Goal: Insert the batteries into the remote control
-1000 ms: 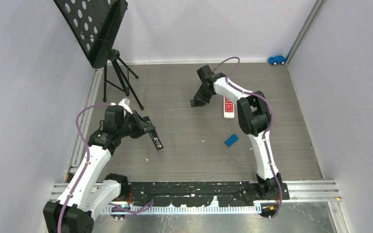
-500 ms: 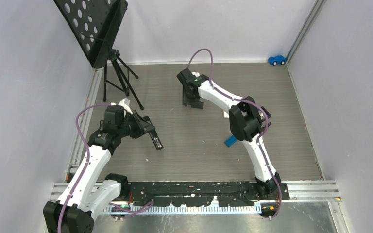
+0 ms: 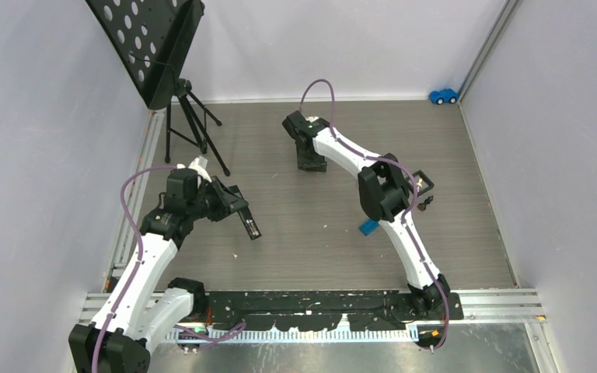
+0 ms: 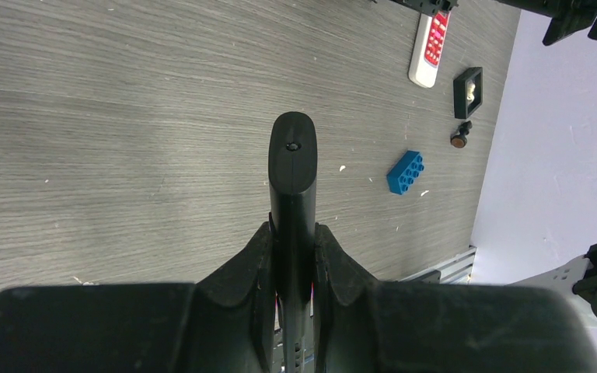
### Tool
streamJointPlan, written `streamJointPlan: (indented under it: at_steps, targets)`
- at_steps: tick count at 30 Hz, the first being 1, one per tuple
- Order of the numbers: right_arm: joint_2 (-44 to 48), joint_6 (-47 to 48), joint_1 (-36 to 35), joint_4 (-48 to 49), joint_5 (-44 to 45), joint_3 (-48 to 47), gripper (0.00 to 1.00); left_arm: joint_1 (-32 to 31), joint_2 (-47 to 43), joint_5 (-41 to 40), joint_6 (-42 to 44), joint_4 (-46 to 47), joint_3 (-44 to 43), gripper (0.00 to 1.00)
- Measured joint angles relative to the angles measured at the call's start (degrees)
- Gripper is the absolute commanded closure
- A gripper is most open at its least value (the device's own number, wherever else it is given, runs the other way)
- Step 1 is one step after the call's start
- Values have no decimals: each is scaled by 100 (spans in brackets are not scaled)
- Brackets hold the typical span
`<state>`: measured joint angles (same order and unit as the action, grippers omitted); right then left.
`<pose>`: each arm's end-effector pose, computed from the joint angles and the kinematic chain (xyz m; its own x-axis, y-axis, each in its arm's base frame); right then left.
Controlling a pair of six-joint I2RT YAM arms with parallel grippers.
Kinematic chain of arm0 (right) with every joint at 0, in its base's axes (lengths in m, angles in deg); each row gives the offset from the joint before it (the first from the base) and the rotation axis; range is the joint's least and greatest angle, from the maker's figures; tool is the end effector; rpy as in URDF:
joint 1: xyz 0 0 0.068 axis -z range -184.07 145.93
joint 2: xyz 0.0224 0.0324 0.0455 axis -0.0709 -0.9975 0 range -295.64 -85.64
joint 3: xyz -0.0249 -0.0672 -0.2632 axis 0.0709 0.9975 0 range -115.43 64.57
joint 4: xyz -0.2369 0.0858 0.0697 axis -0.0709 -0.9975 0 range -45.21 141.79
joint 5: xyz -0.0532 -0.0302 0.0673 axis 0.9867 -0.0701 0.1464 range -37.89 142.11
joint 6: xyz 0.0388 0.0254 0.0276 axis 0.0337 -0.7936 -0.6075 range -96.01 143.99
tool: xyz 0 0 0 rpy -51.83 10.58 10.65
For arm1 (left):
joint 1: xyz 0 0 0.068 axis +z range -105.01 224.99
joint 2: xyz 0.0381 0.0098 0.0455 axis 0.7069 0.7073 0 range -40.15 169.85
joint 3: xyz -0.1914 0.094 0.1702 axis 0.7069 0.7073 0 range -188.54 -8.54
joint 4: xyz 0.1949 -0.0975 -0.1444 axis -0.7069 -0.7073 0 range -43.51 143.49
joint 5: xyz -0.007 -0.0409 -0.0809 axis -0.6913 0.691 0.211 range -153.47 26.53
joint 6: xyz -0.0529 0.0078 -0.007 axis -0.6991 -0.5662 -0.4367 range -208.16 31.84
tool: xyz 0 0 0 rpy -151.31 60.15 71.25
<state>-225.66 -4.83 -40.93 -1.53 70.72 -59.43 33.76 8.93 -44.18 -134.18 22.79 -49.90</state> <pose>0.4167 0.2982 0.1722 -0.8865 -0.0938 -0.4530 -0.0584 0.9941 -0.0915 0.1764 -0.0470 0.2726 -0.7381 -0.5460 -0.3965 -0.1346 0.6950 -0.7063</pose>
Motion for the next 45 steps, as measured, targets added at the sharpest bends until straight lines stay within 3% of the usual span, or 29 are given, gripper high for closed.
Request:
streamJointPlan:
  at_steps: [10, 15, 18, 22, 28, 31, 36, 42, 45]
  targets:
    - [-223, 177, 61, -201, -127, -535, 58, 0, -2, -2, -2, -2, -42, 100]
    - [-367, 315, 83, -229, -199, -678, 70, 0, 2, -2, 0, 4, -63, 100]
    - [-435, 369, 127, -223, -280, -741, 72, 0, 11, -4, 0, 4, -63, 100]
    - [-450, 433, 173, -221, -380, -758, 72, 0, 20, -4, 0, 2, -63, 100]
    - [-452, 544, 201, -219, -385, -758, 63, 0, 20, -7, 0, -2, -63, 100]
    - [-452, 638, 210, -153, -389, -750, 71, 0, 20, -7, 0, -2, -63, 100]
    - [-455, 815, 223, 85, -398, -708, 99, 0, 20, -9, 0, -2, -63, 100]
    - [-382, 876, 247, 306, -413, -535, 100, 0, 20, -9, 0, 2, -63, 100]
    - [-39, 824, 256, 680, -420, 76, 100, 0, 17, -2, -4, 44, -63, 100]
